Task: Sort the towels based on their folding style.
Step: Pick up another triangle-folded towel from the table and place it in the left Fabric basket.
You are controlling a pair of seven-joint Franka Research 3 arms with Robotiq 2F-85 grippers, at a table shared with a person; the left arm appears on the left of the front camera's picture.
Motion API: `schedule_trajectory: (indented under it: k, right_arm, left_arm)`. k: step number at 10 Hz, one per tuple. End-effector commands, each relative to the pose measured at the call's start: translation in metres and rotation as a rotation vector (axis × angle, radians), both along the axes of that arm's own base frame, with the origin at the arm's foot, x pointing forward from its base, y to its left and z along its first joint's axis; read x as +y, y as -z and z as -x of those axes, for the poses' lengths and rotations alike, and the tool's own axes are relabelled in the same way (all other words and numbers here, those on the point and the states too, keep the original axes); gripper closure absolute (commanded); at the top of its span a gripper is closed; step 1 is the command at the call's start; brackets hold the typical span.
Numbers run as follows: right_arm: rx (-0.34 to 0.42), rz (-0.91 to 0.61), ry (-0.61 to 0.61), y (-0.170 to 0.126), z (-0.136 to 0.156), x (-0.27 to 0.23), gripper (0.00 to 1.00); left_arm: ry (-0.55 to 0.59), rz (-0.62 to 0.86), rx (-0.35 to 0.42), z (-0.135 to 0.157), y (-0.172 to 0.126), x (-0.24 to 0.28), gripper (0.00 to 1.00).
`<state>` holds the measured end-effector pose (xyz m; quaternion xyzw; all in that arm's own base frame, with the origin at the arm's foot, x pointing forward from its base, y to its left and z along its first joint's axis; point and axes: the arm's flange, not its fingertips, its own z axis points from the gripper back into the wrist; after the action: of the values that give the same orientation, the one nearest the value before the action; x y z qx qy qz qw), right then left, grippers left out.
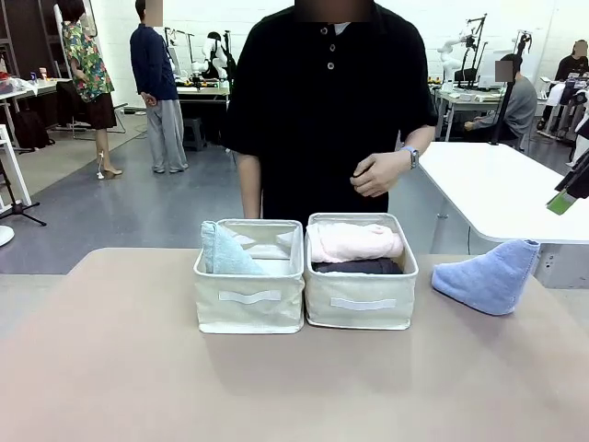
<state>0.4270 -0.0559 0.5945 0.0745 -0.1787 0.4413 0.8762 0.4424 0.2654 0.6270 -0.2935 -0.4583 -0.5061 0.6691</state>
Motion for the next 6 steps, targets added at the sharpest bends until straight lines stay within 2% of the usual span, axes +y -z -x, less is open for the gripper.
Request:
schedule_trajectory:
  k: [1,6]
  right_arm:
    - [0.009,0.004,-0.011,-0.0017,0.0027,0.0042,0.0]
    - [0.009,0.004,-0.011,-0.0017,0.0027,0.0042,0.0]
  left_arm:
    - [-0.002,0.006,0.013,0.0016,-0.0032,0.0003,0.0]
    - [-0.002,0.006,0.013,0.0016,-0.0032,0.0003,0.0]
